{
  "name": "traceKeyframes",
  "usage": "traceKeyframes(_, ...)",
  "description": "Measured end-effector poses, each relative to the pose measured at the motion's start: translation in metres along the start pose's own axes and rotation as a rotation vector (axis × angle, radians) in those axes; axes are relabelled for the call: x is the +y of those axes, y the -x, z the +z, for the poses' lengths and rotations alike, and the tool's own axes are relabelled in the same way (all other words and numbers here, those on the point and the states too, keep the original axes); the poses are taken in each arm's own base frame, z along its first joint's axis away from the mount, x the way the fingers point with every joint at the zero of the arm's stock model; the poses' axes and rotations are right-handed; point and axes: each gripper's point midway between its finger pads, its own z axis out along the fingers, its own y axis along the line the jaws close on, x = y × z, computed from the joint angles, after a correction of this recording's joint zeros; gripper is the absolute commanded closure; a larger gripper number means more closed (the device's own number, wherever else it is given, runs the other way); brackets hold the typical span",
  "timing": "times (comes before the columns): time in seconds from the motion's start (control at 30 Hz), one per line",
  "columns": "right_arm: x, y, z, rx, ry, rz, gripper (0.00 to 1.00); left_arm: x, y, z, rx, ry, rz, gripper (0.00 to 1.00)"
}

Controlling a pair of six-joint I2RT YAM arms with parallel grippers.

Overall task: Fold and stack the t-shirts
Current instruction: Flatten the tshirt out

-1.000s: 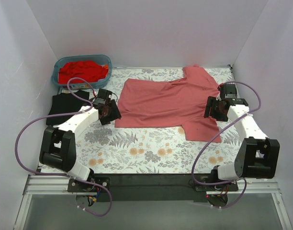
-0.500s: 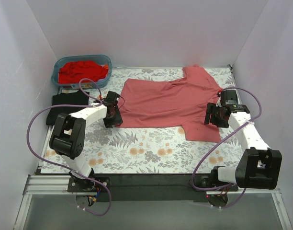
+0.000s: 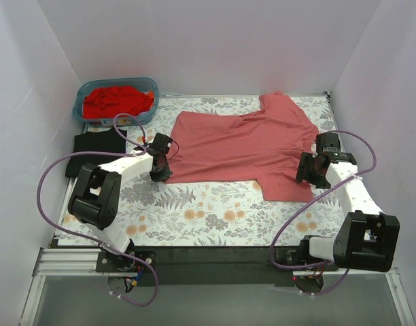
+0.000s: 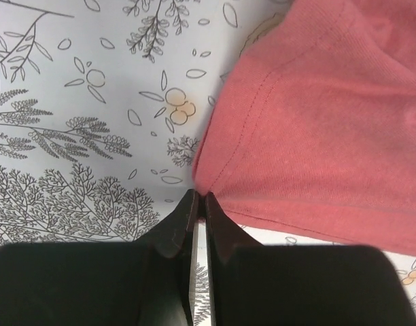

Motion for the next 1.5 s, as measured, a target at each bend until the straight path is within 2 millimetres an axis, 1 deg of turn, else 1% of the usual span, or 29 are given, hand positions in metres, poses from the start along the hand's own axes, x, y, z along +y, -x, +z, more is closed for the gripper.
traceKeyframes(0.13, -0.018, -0.002, 0.003, 0.010, -0.036, 0.082, 0.30, 0.006, -0.007, -0.004, -0.011, -0.009, 0.013, 1.00)
traceKeyframes(0.23, -0.025, -0.011, 0.008, 0.043, -0.052, 0.125, 0.33, 0.009, -0.010, -0.005, -0.021, -0.019, 0.026, 1.00)
traceKeyframes(0.3, -0.028, -0.020, 0.013, 0.079, -0.053, 0.145, 0.36, 0.008, -0.010, -0.005, -0.032, -0.030, 0.031, 1.00)
traceKeyframes(0.33, -0.027, -0.025, 0.017, 0.101, -0.046, 0.154, 0.37, 0.008, -0.010, -0.005, -0.036, -0.034, 0.034, 1.00)
traceKeyframes(0.37, -0.027, -0.028, 0.020, 0.121, -0.041, 0.161, 0.39, 0.008, -0.010, -0.004, -0.040, -0.038, 0.037, 1.00)
traceKeyframes(0.43, -0.029, -0.034, 0.025, 0.152, -0.034, 0.175, 0.40, 0.007, -0.009, -0.004, -0.043, -0.045, 0.044, 1.00)
traceKeyframes(0.63, -0.034, -0.040, 0.037, 0.184, -0.028, 0.204, 0.48, 0.005, -0.007, -0.004, -0.054, -0.055, 0.054, 1.00)
traceKeyframes(0.73, -0.034, -0.044, 0.045, 0.196, -0.031, 0.207, 0.49, 0.005, -0.007, -0.004, -0.056, -0.057, 0.057, 1.00)
traceKeyframes(0.77, -0.035, -0.046, 0.046, 0.200, -0.034, 0.207, 0.52, 0.005, -0.007, -0.004, -0.057, -0.058, 0.058, 1.00)
traceKeyframes(0.97, -0.038, -0.057, 0.052, 0.214, -0.055, 0.214, 0.54, 0.003, -0.007, -0.004, -0.058, -0.068, 0.059, 1.00)
traceKeyframes(1.13, -0.038, -0.057, 0.053, 0.207, -0.063, 0.227, 0.54, 0.002, -0.007, -0.004, -0.057, -0.072, 0.060, 1.00)
traceKeyframes(1.33, -0.040, -0.058, 0.052, 0.206, -0.079, 0.240, 0.48, 0.002, -0.007, -0.004, -0.058, -0.075, 0.061, 1.00)
traceKeyframes(1.4, -0.042, -0.058, 0.050, 0.207, -0.091, 0.239, 0.48, 0.002, -0.007, -0.004, -0.058, -0.075, 0.061, 1.00)
traceKeyframes(1.5, -0.046, -0.053, 0.047, 0.200, -0.112, 0.238, 0.48, 0.002, -0.007, -0.004, -0.058, -0.076, 0.061, 1.00)
